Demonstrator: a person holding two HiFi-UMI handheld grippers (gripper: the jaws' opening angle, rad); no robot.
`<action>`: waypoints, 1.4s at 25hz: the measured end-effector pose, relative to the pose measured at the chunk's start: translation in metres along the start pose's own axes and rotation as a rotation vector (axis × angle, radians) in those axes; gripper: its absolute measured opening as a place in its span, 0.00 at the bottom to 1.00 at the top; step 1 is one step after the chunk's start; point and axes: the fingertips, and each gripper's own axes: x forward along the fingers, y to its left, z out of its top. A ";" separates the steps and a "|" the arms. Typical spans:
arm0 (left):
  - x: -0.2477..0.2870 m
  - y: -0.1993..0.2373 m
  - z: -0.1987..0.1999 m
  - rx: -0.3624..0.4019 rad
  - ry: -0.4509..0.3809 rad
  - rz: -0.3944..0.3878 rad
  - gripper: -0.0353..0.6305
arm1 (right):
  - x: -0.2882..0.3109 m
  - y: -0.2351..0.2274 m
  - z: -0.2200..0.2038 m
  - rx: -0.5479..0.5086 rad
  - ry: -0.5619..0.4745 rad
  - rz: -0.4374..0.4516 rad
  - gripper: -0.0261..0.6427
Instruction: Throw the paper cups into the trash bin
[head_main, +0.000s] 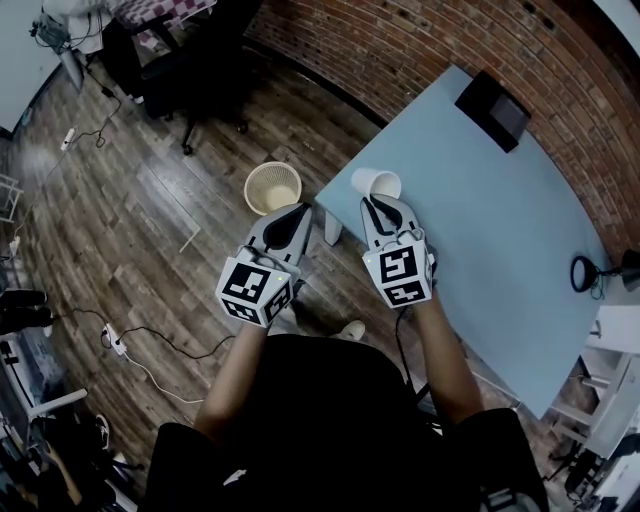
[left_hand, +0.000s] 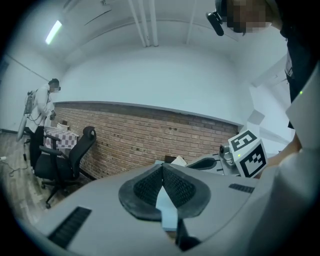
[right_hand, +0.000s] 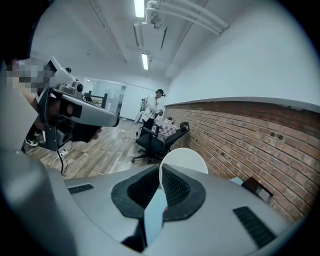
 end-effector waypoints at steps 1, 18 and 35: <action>0.000 0.008 0.001 -0.008 0.003 0.000 0.07 | 0.006 0.003 0.005 0.005 -0.006 0.003 0.07; -0.020 0.135 0.034 0.041 -0.011 0.019 0.07 | 0.101 0.060 0.113 0.184 -0.151 0.059 0.07; -0.090 0.271 0.029 -0.041 -0.019 0.097 0.07 | 0.189 0.134 0.181 0.207 -0.126 0.104 0.07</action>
